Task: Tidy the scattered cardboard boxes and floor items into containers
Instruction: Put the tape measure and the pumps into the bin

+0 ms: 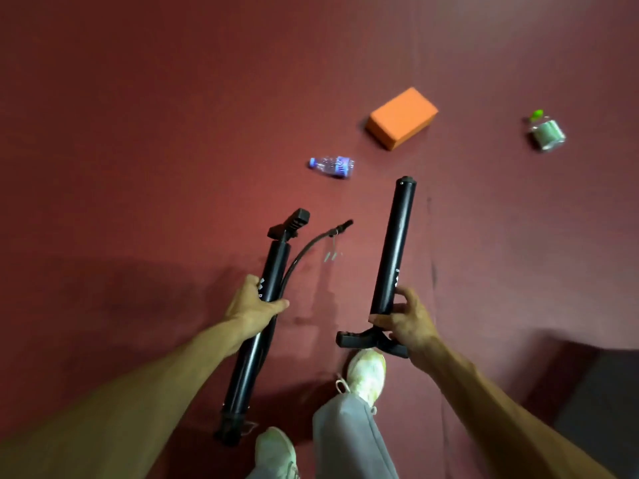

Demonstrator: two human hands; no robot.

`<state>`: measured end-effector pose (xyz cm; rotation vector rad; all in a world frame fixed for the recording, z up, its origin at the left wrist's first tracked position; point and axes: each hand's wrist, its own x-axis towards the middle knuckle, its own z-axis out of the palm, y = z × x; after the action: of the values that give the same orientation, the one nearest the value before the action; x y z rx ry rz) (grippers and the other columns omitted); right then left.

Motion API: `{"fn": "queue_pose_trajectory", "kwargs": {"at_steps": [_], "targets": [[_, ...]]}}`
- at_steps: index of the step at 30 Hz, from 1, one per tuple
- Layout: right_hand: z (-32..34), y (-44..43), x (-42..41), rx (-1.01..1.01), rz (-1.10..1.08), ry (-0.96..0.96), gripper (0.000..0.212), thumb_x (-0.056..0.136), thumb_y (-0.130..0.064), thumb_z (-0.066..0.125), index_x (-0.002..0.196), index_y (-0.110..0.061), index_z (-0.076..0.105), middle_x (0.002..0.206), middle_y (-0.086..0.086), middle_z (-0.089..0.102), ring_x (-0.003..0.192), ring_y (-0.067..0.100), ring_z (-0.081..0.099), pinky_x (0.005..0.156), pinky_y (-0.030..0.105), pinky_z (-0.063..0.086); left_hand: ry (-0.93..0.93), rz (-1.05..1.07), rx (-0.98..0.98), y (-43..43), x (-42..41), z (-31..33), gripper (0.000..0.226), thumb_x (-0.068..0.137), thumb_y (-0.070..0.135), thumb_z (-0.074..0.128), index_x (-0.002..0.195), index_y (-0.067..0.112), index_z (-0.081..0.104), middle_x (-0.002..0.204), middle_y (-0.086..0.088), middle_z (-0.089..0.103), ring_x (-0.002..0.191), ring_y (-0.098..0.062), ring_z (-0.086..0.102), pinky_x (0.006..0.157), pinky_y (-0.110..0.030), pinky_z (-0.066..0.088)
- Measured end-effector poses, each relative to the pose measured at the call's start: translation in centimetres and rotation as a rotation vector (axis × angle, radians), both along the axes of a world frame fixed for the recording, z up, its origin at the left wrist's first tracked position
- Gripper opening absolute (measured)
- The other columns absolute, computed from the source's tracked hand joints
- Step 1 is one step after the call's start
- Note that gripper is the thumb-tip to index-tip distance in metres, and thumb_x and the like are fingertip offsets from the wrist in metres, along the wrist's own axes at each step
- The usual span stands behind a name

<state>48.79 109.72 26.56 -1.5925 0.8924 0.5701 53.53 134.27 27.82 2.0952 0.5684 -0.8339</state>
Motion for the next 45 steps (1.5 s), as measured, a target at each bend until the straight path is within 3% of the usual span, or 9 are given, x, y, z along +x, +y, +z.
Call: {"fn": "queue_pose_trajectory", "kwargs": {"at_steps": [4, 8, 14, 23, 31, 34, 36, 38, 45], "targets": [[2.8, -6.9, -6.2, -0.022, -0.094, -0.041, 0.048, 0.075, 0.003, 0.073, 0.103, -0.029, 0.051, 0.089, 0.005, 0.063, 0.075, 0.021, 0.063, 0.057, 0.028, 0.046, -0.016, -0.102, -0.096, -8.1, -2.0, 2.7, 0.039, 0.079, 0.034, 0.072, 0.104, 0.023, 0.044, 0.102, -0.008, 0.065, 0.092, -0.026, 0.067, 0.088, -0.044, 0.054], [3.9, -16.1, -13.8, -0.122, -0.148, -0.009, 0.054, 0.074, -0.005, 0.075, 0.114, -0.030, 0.049, 0.096, 0.003, 0.065, 0.077, 0.018, 0.066, 0.058, 0.025, 0.047, -0.090, -0.240, -0.098, -18.6, -4.9, 4.2, 0.038, 0.081, 0.035, 0.070, 0.106, 0.020, 0.046, 0.092, 0.003, 0.056, 0.093, -0.022, 0.058, 0.082, -0.033, 0.046], [2.6, -31.7, -26.1, -0.261, -0.333, 0.039, 0.058, 0.064, -0.007, 0.081, 0.111, -0.026, 0.053, 0.085, 0.003, 0.066, 0.080, 0.025, 0.066, 0.085, 0.049, 0.053, -0.085, -0.400, -0.122, -36.5, -11.5, 4.5, 0.034, 0.083, 0.027, 0.069, 0.106, 0.016, 0.047, 0.092, 0.003, 0.057, 0.090, -0.021, 0.057, 0.071, -0.030, 0.044], [-2.8, -50.2, -39.9, -0.322, -0.460, 0.180, 0.061, 0.076, -0.005, 0.070, 0.129, -0.020, 0.044, 0.098, 0.003, 0.067, 0.087, 0.027, 0.064, 0.069, 0.031, 0.048, -0.016, -0.490, -0.079, -59.1, -21.0, -0.1, 0.037, 0.070, 0.030, 0.078, 0.101, 0.025, 0.058, 0.092, -0.005, 0.068, 0.083, -0.025, 0.067, 0.079, -0.036, 0.054], [-11.4, -54.6, -41.3, -0.304, -0.313, 0.201, 0.063, 0.079, -0.005, 0.067, 0.134, -0.020, 0.041, 0.112, 0.011, 0.068, 0.098, 0.032, 0.066, 0.076, 0.031, 0.050, -0.011, -0.586, -0.072, -67.6, -25.3, -7.0, 0.032, 0.069, 0.025, 0.080, 0.095, 0.023, 0.062, 0.088, -0.005, 0.071, 0.081, -0.021, 0.069, 0.081, -0.035, 0.055], [-12.5, -54.9, -39.9, -0.138, -0.297, 0.120, 0.057, 0.086, -0.006, 0.061, 0.137, -0.027, 0.044, 0.123, 0.009, 0.063, 0.090, 0.025, 0.066, 0.069, 0.024, 0.056, -0.013, -0.583, -0.121, -69.2, -26.0, -7.3, 0.027, 0.072, 0.021, 0.079, 0.095, 0.023, 0.064, 0.093, 0.003, 0.070, 0.082, -0.010, 0.066, 0.070, -0.022, 0.049], [-12.2, -55.1, -39.1, -0.042, -0.266, 0.096, 0.047, 0.091, -0.009, 0.058, 0.135, -0.024, 0.049, 0.128, 0.005, 0.058, 0.092, 0.017, 0.061, 0.054, 0.004, 0.045, -0.010, -0.586, -0.136, -70.4, -26.2, -7.0, 0.025, 0.073, 0.022, 0.078, 0.093, 0.024, 0.063, 0.092, 0.004, 0.069, 0.080, -0.009, 0.065, 0.067, -0.021, 0.046], [-11.2, -55.4, -38.7, -0.005, -0.363, 0.061, 0.037, 0.093, -0.012, 0.057, 0.129, -0.018, 0.055, 0.119, 0.003, 0.061, 0.093, 0.014, 0.058, 0.058, 0.003, 0.041, -0.014, -0.591, -0.130, -71.5, -26.3, -6.3, 0.026, 0.073, 0.024, 0.078, 0.093, 0.022, 0.062, 0.088, 0.002, 0.069, 0.073, -0.012, 0.065, 0.063, -0.024, 0.047], [-7.3, -56.0, -40.4, 0.540, -0.605, -0.177, 0.028, 0.096, -0.030, 0.053, 0.121, -0.021, 0.062, 0.108, 0.009, 0.067, 0.094, 0.025, 0.060, 0.085, 0.038, 0.054, 0.054, -0.659, -0.188, -75.8, -29.3, -5.5, 0.028, 0.073, 0.031, 0.078, 0.094, 0.019, 0.063, 0.072, 0.003, 0.066, 0.053, -0.011, 0.058, 0.045, -0.020, 0.038]]}}
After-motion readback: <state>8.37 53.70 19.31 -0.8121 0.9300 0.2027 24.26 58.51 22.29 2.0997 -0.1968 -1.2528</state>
